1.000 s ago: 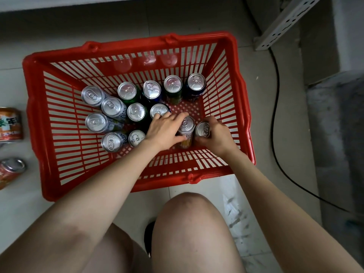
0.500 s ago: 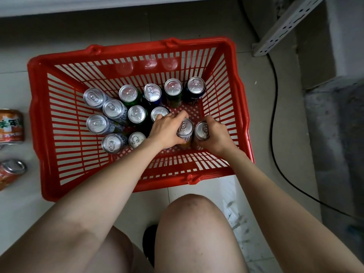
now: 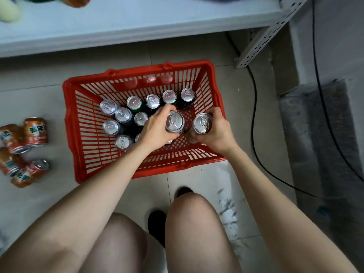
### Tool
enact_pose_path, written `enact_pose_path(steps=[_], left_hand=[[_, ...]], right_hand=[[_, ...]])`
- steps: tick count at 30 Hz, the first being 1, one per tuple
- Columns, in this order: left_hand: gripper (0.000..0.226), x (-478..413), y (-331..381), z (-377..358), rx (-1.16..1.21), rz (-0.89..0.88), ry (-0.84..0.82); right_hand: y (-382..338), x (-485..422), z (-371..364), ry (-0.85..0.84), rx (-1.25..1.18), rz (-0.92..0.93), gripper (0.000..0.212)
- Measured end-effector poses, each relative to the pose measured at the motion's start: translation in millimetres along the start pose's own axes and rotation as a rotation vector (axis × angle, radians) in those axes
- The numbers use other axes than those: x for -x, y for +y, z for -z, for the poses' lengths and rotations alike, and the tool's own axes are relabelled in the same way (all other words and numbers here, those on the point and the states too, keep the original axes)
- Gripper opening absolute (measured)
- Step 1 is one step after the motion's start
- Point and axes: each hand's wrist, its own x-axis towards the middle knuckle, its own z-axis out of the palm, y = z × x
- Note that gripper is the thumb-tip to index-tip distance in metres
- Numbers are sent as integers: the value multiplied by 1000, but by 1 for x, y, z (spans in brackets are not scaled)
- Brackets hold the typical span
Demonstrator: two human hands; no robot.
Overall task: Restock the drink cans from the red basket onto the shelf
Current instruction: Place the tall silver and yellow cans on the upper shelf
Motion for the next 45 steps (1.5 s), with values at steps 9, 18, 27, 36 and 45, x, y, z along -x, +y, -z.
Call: enact_pose_path(steps=[9,18,27,36,45], left_hand=[[67,44,86,104,49,-33,73],[64,95,210,219,89,-115,147],[65,173,327,318,149,-177,200],[66,271,426,387,192,-301,313],[69,335,509,435,361,-371,468]], right_hand=[[-93,51,76,45,-160,47,61],[-201,115,178,42,-262,173,63],[-307,211,270,69,-389,330,64],[-381,323,334,120,-470,473,63],[-440,403,407,142,-462,634,64]])
